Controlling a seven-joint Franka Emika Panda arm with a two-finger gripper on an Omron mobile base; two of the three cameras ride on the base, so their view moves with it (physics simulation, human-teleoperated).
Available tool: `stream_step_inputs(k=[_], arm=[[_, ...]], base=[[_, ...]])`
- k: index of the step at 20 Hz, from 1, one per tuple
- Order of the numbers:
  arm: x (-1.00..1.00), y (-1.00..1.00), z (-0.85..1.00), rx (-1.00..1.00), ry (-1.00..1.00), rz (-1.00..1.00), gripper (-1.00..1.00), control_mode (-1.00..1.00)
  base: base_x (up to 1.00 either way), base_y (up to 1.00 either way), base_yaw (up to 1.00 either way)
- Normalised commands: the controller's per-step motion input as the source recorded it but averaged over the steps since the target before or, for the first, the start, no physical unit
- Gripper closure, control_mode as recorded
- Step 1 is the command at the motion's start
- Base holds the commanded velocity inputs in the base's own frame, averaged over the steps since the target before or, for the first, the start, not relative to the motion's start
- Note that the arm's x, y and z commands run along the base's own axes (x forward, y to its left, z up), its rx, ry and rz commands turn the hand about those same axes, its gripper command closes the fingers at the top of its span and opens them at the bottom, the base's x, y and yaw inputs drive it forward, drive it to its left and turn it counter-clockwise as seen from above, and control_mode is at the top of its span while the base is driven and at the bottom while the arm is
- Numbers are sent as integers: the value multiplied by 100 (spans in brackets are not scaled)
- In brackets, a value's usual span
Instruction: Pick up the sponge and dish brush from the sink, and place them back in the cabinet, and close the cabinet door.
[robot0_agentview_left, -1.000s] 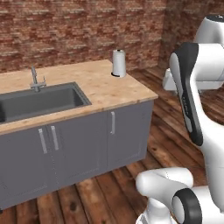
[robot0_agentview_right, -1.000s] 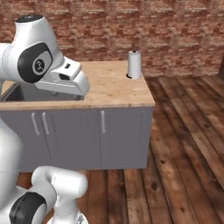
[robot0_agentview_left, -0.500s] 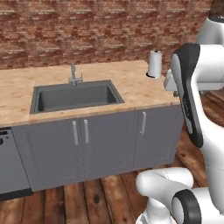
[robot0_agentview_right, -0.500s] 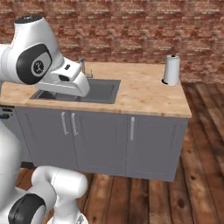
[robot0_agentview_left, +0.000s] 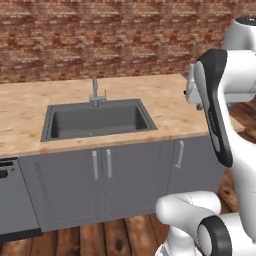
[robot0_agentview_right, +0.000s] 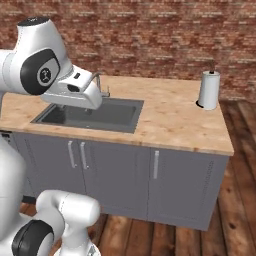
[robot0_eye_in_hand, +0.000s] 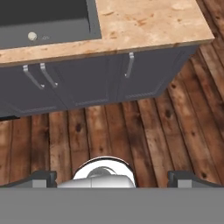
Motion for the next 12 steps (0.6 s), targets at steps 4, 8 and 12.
stream_step_inputs(k=[4, 8, 12], arm=[[0, 0, 0, 0, 0, 0, -100, 100], [0, 0, 0, 0, 0, 0, -100, 100], [0, 0, 0, 0, 0, 0, -100, 100]], base=[[46, -5, -10], [38, 13, -1], [32, 47, -5]])
